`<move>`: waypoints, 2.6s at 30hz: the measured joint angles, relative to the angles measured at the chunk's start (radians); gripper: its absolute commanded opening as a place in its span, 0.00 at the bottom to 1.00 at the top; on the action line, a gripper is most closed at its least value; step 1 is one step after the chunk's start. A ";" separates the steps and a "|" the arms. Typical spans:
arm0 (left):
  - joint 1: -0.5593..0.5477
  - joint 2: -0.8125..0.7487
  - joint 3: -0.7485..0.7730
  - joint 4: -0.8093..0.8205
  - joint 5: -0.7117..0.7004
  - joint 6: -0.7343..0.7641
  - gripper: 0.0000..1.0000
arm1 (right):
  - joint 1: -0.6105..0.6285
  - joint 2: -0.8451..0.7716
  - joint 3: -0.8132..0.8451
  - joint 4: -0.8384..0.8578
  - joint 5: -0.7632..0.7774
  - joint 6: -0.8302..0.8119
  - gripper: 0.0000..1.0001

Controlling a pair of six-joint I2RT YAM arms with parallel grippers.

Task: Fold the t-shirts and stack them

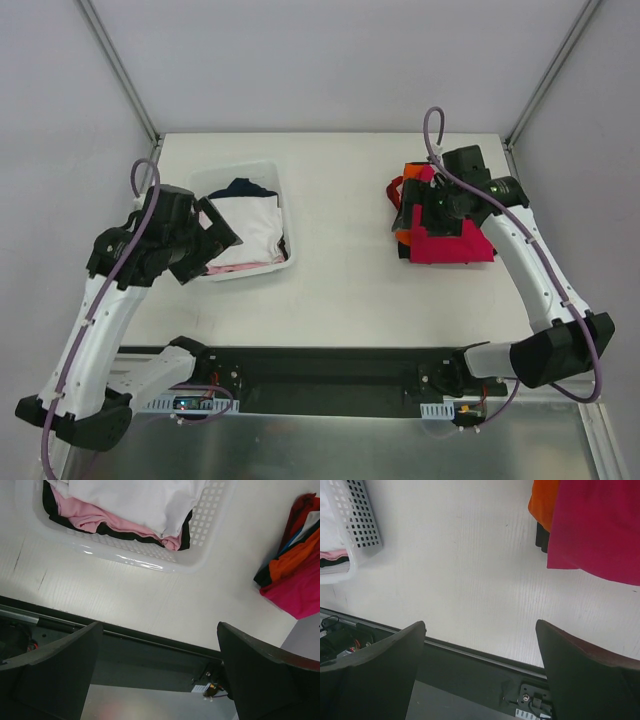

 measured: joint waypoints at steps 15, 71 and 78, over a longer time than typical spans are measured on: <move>0.000 0.279 0.107 0.053 0.018 0.143 0.99 | 0.031 0.160 0.122 0.139 -0.055 0.042 0.96; 0.340 0.383 -0.173 0.360 0.295 0.351 0.99 | 0.249 0.613 0.346 0.030 -0.111 0.121 0.01; 0.340 0.311 -0.245 0.370 0.301 0.347 0.99 | 0.189 0.580 0.401 0.006 0.086 0.095 0.01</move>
